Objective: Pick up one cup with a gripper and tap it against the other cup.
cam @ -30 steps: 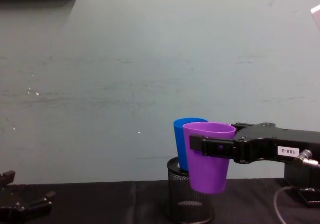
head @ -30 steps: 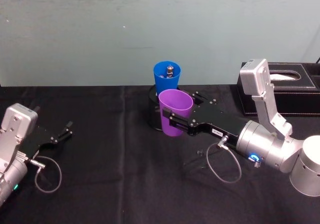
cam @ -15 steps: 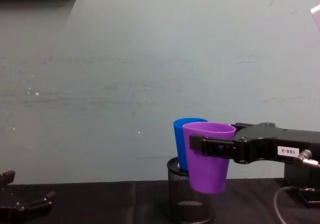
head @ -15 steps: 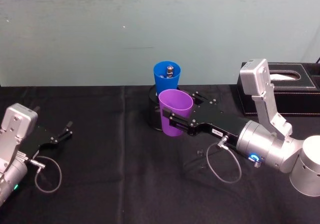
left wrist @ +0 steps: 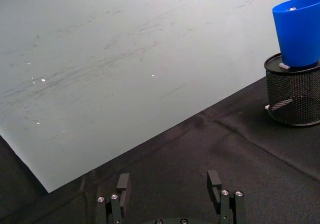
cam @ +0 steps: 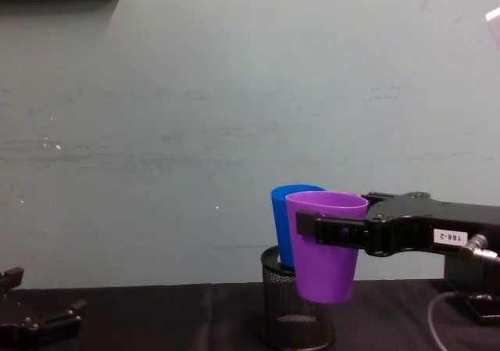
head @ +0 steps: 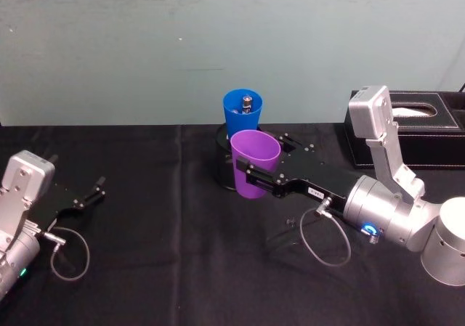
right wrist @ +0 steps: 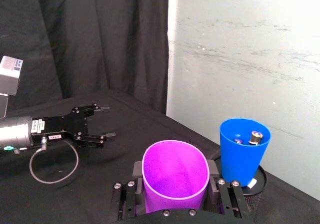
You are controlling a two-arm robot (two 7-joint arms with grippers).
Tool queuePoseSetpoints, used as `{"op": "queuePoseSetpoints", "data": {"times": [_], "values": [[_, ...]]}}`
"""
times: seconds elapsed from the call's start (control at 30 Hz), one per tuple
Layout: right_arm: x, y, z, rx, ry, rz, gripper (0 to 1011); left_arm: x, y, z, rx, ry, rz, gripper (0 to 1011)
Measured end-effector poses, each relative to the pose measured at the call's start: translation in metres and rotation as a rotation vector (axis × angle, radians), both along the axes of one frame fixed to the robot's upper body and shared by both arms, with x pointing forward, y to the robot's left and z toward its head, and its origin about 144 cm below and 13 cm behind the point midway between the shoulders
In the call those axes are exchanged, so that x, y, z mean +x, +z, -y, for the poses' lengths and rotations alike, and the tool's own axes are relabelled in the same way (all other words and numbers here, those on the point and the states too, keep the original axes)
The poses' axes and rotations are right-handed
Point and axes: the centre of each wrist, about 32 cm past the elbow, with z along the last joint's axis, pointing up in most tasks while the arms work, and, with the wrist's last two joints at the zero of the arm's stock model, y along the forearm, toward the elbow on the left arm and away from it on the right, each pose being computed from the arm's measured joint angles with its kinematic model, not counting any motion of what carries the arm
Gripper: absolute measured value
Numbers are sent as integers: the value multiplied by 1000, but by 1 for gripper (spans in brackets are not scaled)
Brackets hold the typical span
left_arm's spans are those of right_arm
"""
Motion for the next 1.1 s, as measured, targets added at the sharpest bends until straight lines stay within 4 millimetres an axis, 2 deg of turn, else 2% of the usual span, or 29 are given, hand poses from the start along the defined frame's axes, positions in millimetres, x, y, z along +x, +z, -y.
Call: {"op": "queuePoseSetpoints", "data": {"times": [1.1], "values": [[0, 0, 0, 0, 0, 0, 734, 0, 0, 0, 0, 0, 0, 1000]]}}
